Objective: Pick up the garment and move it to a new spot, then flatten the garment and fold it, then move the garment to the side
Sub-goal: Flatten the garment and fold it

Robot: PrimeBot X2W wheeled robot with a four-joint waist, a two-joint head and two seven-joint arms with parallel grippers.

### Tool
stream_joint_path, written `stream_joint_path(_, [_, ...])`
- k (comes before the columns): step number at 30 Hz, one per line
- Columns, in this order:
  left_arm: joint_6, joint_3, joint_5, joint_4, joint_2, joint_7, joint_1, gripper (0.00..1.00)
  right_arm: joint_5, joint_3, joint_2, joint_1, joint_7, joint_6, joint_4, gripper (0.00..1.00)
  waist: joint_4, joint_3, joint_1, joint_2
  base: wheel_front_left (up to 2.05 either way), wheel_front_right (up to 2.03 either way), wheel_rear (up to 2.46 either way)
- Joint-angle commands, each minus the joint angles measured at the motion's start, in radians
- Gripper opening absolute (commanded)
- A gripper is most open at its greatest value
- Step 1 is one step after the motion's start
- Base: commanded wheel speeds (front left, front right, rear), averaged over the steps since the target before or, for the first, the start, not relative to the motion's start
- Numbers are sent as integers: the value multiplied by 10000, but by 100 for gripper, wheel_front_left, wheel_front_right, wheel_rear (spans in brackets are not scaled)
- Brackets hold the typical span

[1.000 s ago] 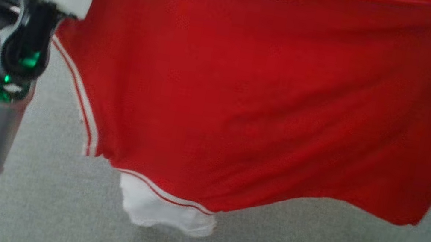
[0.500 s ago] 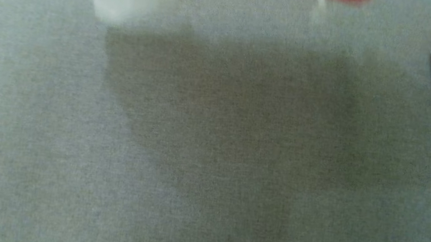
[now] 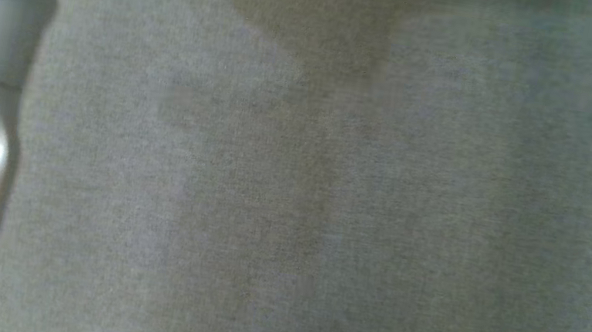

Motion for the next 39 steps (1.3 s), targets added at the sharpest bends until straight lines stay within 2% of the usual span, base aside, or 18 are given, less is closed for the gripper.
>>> stream_joint_path(1, [-147, 144, -114, -177, 319, -176, 224, 0, 128, 7, 231, 90, -344, -7, -53, 0, 263, 515, -4, 1, 0, 0, 0])
stream_joint_path(6, [-485, 464, -372, -609, 344, -461, 1853, 0, 691, -112, 311, 959, -964, -7, 369, 0, 300, 692, -4, 1, 0, 0, 0])
stream_joint_path(9, [-580, 908, -343, -1565, 480, -481, 2951, 0, 1147, -207, 335, 1592, -1068, -7, 51, 0, 261, 670, -4, 1, 0, 0, 0])
stream_joint_path(14, [-653, 1623, -125, -3605, 463, -485, 5151, 0, 1788, -244, 307, 3203, -1084, -7, -1808, 0, 218, 331, -4, 1, 0, 0, 0])
stream_joint_path(21, [-718, 1566, -47, -5416, 535, -487, 7905, 0, 2560, -513, 393, 5854, -1086, -7, -3935, 0, 208, -590, -4, 1, 0, 0, 0])
stream_joint_path(28, [-303, 1404, -152, -7009, 851, -219, 10965, 0, 2871, -639, 631, 9038, -774, -7, -5555, 0, 240, -1992, -4, 1, 0, 0, 0])
stream_joint_path(39, [587, 1052, -517, -8928, 1142, 661, 14804, 0, 2962, -1017, 879, 13381, 1103, -7, -8539, 0, 389, -3665, -4, 1, 0, 0, 0])
